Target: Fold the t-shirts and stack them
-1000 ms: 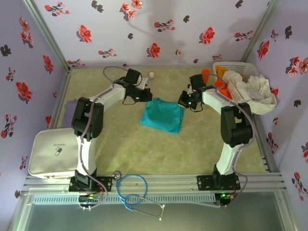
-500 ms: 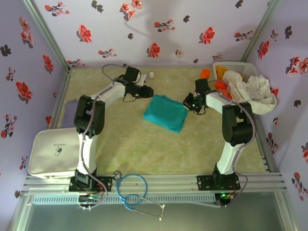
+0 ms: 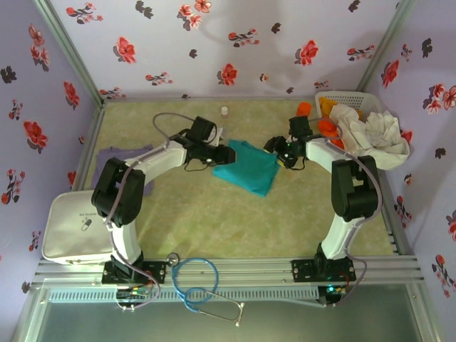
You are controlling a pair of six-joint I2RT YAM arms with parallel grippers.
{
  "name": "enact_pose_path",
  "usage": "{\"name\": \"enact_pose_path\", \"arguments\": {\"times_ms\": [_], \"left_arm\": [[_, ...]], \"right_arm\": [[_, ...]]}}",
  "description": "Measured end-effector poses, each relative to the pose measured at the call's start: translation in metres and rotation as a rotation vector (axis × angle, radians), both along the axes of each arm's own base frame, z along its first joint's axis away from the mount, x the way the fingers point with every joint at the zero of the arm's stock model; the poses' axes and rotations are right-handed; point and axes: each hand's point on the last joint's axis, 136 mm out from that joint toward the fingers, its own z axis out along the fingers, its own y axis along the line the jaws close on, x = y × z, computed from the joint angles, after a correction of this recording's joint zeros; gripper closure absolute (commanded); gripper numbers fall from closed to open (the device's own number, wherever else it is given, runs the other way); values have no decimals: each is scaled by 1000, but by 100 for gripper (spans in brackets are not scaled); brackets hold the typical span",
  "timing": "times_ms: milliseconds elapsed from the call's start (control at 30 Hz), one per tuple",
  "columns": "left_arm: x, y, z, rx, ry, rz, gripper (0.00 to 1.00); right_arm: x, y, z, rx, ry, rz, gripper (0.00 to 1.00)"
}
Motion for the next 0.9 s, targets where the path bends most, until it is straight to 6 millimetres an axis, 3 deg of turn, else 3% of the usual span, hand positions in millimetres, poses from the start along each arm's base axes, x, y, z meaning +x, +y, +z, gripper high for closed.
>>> {"name": "enact_pose_path", "arguments": {"times_ms": [167, 267, 400, 733, 900], "left_arm": [[-10, -15, -5, -32, 25, 13, 62], [-3, -20, -9, -54, 26, 35, 62], [3, -24, -23, -62, 41, 58, 63], [10, -26, -51, -51, 59, 90, 63], [13, -24, -60, -35, 53, 90, 63]], "right_arm": [[-28, 36, 26, 42, -44, 101, 33], [-52, 53, 20, 88, -18, 124, 36], [-74, 59, 0, 147, 45, 73, 39], [-80, 68, -12, 273, 61, -36, 45], [-88, 64, -31, 267, 90, -50, 46]]}}
